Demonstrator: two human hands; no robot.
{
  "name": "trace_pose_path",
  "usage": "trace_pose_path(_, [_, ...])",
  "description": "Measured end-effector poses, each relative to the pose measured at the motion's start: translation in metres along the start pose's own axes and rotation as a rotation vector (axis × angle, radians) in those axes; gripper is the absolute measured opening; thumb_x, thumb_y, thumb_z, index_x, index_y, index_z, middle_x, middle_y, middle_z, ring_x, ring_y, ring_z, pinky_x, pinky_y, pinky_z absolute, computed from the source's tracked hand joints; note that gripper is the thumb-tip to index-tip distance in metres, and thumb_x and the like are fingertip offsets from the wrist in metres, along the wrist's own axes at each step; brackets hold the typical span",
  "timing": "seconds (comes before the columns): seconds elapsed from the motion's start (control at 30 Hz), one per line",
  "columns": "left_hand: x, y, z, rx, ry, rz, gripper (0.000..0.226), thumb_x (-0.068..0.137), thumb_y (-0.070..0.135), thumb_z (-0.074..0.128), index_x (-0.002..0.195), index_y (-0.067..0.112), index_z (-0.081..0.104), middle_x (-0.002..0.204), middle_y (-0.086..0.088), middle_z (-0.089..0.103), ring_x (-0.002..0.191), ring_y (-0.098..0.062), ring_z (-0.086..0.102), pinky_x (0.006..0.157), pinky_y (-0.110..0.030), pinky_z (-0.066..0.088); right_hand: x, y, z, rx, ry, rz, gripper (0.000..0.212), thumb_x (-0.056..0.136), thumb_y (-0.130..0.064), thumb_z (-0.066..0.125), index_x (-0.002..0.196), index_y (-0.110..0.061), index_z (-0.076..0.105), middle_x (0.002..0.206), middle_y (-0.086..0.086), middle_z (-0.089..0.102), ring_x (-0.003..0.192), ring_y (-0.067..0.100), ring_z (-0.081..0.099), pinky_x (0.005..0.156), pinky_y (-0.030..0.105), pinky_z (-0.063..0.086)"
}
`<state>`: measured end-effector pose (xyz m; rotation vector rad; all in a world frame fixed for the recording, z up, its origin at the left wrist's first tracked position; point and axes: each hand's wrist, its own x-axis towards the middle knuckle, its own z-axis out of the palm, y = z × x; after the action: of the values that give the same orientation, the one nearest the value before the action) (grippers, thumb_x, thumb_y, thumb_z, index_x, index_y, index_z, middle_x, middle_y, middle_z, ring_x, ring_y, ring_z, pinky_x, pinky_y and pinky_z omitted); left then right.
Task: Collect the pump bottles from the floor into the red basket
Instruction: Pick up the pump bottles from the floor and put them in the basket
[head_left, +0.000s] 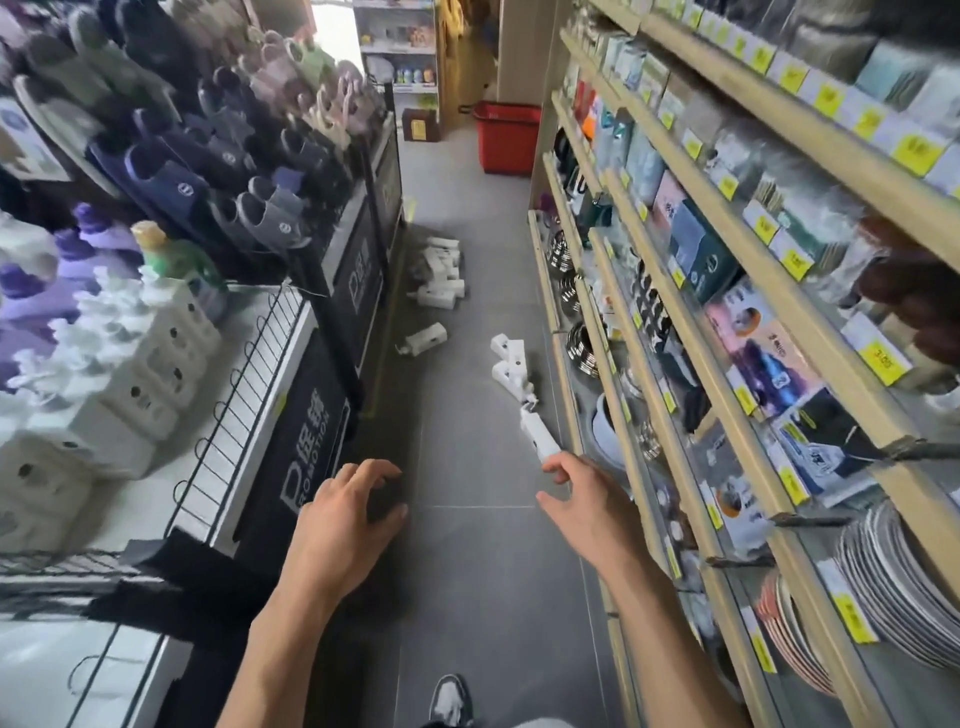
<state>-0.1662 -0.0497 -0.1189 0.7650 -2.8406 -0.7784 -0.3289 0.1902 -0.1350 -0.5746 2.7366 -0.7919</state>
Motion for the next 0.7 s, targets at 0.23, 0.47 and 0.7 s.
trace_pose_path(0.23, [0.094, -0.006, -0.013, -0.02, -0.024, 0.094, 0.04, 0.09, 0.038, 0.071, 0.126, 0.038, 0.055, 0.118, 0.011, 0.059, 0.109, -0.018, 0.06, 0.086, -0.044, 0.054, 0.065, -0.024, 0.002, -0.027, 0.043, 0.028, 0.028, 0.087, -0.032, 0.071, 0.114, -0.036, 0.063, 0.11, -0.019, 0.063, 0.102, 0.006, 0.06, 0.08, 0.03, 0.052])
trace_pose_path(0.47, [0.166, -0.001, -0.001, -0.013, -0.09, 0.121, 0.039, 0.092, 0.041, 0.068, 0.129, 0.037, 0.055, 0.12, 0.01, 0.059, 0.112, -0.018, 0.058, 0.088, -0.043, 0.053, 0.122, -0.017, -0.003, -0.054, 0.031, 0.102, 0.03, 0.09, -0.033, 0.073, 0.117, -0.038, 0.061, 0.114, -0.019, 0.064, 0.098, 0.005, 0.059, 0.071, 0.028, 0.052])
trace_pose_path(0.7, [0.238, 0.015, 0.007, 0.039, -0.133, 0.108, 0.04, 0.093, 0.043, 0.068, 0.129, 0.038, 0.054, 0.12, 0.011, 0.058, 0.113, -0.016, 0.058, 0.089, -0.043, 0.052, 0.201, -0.012, -0.014, -0.018, 0.037, 0.109, 0.032, 0.089, -0.035, 0.073, 0.119, -0.037, 0.06, 0.112, -0.017, 0.063, 0.094, 0.008, 0.061, 0.07, 0.029, 0.049])
